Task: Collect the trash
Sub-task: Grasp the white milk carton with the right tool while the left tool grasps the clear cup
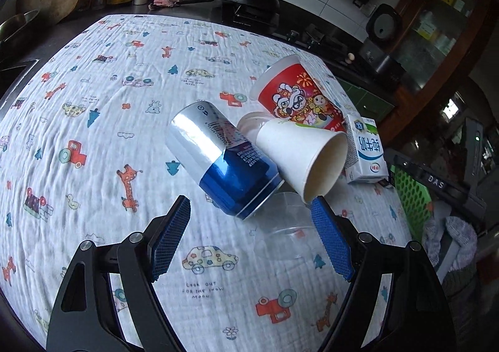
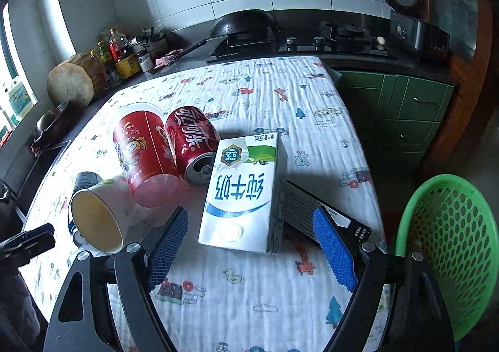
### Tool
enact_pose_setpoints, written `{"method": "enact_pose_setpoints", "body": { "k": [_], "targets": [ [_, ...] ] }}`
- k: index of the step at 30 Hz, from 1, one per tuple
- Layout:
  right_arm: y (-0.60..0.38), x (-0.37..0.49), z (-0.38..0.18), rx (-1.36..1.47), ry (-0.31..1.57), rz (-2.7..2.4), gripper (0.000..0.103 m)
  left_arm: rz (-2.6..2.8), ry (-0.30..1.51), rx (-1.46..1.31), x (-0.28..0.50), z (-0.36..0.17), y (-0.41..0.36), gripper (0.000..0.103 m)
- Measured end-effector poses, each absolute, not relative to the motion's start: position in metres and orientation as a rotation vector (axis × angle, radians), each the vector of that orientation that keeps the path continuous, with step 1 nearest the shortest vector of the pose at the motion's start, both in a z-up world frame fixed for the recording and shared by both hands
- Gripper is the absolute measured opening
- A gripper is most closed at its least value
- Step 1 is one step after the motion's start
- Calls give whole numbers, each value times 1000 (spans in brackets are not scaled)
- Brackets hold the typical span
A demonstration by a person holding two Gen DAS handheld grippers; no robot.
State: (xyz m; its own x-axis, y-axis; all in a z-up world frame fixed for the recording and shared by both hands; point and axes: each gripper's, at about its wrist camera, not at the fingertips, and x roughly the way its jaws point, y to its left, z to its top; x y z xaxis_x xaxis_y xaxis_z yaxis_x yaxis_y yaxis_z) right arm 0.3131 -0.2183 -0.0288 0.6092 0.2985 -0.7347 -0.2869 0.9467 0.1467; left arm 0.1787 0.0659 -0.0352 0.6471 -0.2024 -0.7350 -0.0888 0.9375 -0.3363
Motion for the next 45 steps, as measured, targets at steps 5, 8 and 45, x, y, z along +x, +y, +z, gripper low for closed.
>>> {"method": "enact_pose_setpoints", "body": {
  "k": [5, 8, 45],
  "targets": [
    [-197, 332, -39, -30, 871, 292, 79, -69, 858, -307, 173, -37, 49, 79],
    [-187, 340, -46, -92, 884, 253, 79, -73, 863, -279, 173, -40, 42, 79],
    [-216, 286, -48, 0, 912, 368, 64, -8, 850, -156, 168, -61, 0, 61]
  ]
}}
